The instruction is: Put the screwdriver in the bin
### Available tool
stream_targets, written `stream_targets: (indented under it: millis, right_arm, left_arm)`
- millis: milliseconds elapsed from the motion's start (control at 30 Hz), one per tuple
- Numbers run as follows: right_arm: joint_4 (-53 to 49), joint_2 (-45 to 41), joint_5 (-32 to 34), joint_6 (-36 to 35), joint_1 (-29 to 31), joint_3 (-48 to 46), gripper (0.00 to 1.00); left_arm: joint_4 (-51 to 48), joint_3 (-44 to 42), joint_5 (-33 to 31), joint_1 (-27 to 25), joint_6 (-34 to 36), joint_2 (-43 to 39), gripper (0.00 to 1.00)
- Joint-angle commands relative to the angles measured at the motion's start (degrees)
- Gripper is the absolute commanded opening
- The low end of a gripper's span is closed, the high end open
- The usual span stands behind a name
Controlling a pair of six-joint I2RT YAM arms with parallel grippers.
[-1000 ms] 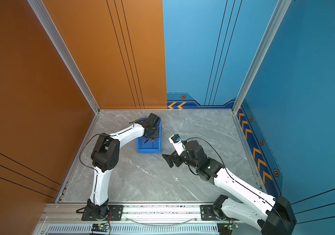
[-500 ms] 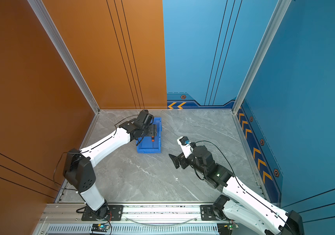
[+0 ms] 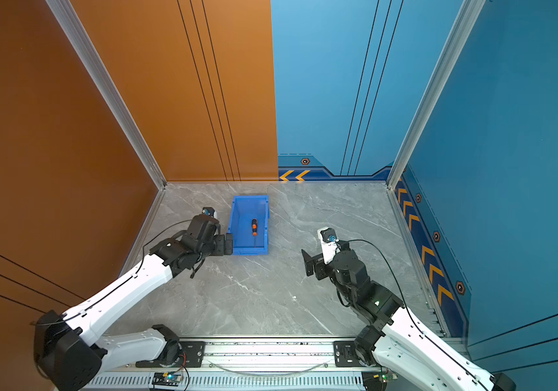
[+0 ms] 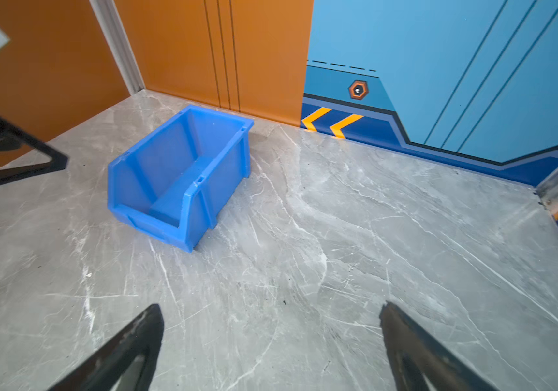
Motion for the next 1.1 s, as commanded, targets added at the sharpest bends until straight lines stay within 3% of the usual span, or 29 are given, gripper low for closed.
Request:
stream_targets:
  millis: [0, 200, 333, 533, 733, 1067]
  right_arm:
    - [-3.04, -0.98, 9.03, 4.26, -0.38, -1.03, 1.00]
    - [-4.54, -0.84, 19.61, 8.55, -0.89, -2.81, 1.00]
    - [-3.53, -2.63, 26.01, 8.58, -1.00, -6.14, 1.00]
    - [2.84, -9.60, 25.95, 2.34, -5.61, -14.60, 1.00]
    - [11.81, -17.95, 22.23, -4.62, -10.00, -23.25, 1.00]
    - [13.17, -19.36, 12.19, -3.77, -20.67, -27.34, 1.00]
  left_arm:
    - [2.66, -4.98, 0.44, 3.33, 4.18, -6.96, 0.98]
    - [7.27, -13.69, 2.54, 12.03, 5.77, -14.56, 0.98]
    - [11.49, -18.07, -3.41, 12.92, 5.91, -14.81, 0.98]
    - [25.07, -27.32, -11.56, 13.05, 10.42, -17.02, 0.98]
    - [32.29, -29.76, -11.31, 13.83, 15.54, -16.35, 0.98]
    - [41.46, -33.85, -9.85, 15.62, 22.73, -14.77, 0.98]
